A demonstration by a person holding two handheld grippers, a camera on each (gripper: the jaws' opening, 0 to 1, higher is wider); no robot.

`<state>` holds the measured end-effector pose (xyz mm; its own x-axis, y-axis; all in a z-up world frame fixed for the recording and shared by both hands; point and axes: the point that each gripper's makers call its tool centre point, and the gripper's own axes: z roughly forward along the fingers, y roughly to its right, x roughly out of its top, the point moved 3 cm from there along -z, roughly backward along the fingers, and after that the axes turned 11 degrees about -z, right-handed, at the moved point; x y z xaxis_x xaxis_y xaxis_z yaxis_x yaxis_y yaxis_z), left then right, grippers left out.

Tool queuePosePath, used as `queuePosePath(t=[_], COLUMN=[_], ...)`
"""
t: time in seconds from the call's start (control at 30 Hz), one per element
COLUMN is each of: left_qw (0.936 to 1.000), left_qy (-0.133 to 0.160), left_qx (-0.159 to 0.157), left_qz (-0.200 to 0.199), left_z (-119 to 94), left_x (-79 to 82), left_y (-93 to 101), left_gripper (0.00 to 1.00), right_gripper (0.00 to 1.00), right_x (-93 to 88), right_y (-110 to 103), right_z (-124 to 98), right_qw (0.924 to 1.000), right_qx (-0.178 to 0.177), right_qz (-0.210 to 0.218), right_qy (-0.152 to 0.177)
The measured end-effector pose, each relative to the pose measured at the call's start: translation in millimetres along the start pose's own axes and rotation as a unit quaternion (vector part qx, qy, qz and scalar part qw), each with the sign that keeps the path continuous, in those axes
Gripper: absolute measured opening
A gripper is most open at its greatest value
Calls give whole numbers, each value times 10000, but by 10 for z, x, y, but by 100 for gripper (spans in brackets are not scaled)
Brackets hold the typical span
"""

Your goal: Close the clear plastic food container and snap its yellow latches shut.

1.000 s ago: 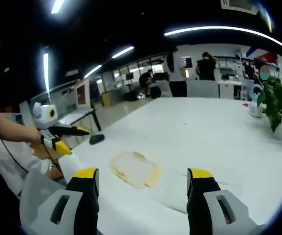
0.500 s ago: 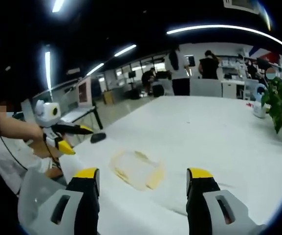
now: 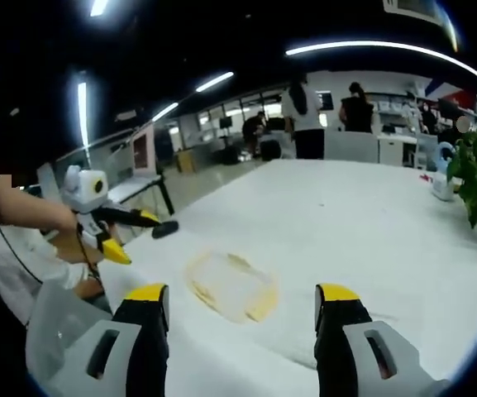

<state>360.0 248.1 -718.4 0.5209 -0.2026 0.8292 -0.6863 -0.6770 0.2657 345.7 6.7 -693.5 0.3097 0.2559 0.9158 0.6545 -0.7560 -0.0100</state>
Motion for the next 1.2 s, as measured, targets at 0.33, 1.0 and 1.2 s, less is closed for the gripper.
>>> queuePosePath(t=[0.33,1.0,1.2], left_qw=[9995,9951,9941], left_qy=[-279,-803,-891], left_qx=[-58,-285,-345], left_qz=[106,506,515], left_z=[60,219,218], left_x=[-64,-105,-131], left_y=[-154,-361,-361], left_gripper=[79,77,77], right_gripper=[72,72,72], right_x=[-50,-135,-128], right_y=[20,-18,-21], right_z=[107,303,331], right_qw=[9997,9974,9971], right_qx=[104,367,394], right_qz=[-124,-454,-476], right_qy=[-156,-425,-441])
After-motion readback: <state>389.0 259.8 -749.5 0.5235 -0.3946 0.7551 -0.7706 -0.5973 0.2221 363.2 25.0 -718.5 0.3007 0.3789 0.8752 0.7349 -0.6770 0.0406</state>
